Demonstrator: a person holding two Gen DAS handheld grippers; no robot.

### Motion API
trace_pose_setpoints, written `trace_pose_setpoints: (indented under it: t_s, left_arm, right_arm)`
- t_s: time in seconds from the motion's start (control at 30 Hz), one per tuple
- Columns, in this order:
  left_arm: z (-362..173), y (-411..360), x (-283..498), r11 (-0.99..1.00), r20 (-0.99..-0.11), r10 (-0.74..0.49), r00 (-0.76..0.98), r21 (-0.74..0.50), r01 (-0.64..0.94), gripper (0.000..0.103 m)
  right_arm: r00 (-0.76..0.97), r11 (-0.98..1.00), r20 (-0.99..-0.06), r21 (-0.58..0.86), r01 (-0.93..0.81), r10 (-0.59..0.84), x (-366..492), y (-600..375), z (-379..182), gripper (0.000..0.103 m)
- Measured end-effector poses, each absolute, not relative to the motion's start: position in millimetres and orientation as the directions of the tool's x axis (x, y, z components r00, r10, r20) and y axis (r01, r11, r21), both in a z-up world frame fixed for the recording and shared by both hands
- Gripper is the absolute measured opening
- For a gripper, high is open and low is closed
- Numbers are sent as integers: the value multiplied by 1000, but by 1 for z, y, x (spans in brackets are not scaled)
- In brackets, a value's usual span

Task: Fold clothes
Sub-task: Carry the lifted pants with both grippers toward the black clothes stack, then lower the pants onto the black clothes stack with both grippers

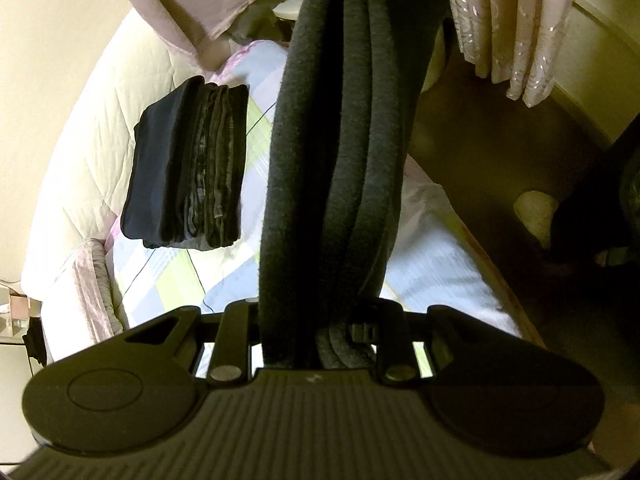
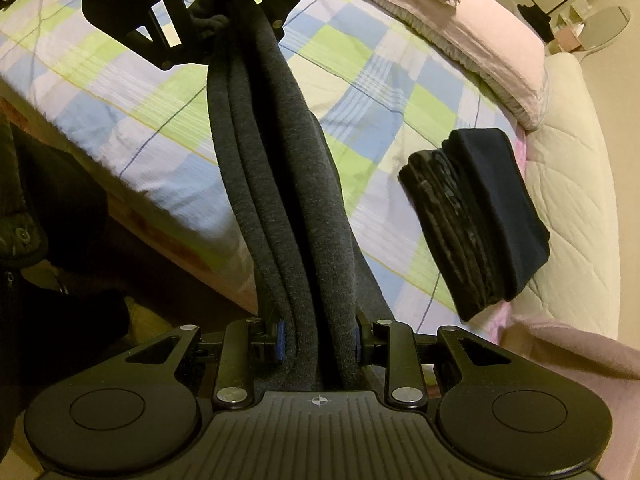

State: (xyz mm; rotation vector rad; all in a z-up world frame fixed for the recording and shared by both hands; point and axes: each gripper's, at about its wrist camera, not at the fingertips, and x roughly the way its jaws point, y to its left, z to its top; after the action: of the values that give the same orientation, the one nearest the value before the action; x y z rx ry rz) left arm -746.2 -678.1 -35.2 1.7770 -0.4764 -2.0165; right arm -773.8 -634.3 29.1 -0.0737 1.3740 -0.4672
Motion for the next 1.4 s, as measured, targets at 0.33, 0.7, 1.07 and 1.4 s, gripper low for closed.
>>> trace_pose_setpoints:
  t_s: [0.33, 0.7, 1.07, 1.4]
  left_arm:
    - [-34, -736, -743, -860, -845, -507, -171, 509, 37, 22]
    - [-15, -796, -719, -824, -800, -556, -226, 566, 24, 22]
    - [22, -864, -730, -755, -729, -653, -207, 648, 97, 22]
    - [37, -1004, -778, -627, -617, -778, -119, 753, 197, 22]
  right_arm:
    - [70, 893, -930, -323, 315, -361, -772, -679, 30, 28]
    - [26, 852, -904, -393, 347, -427, -751, -730, 54, 28]
    - [67, 823, -850, -483, 298, -522, -763, -797, 90, 28]
    - [163, 770, -759, -582, 262, -630, -826, -956, 105, 28]
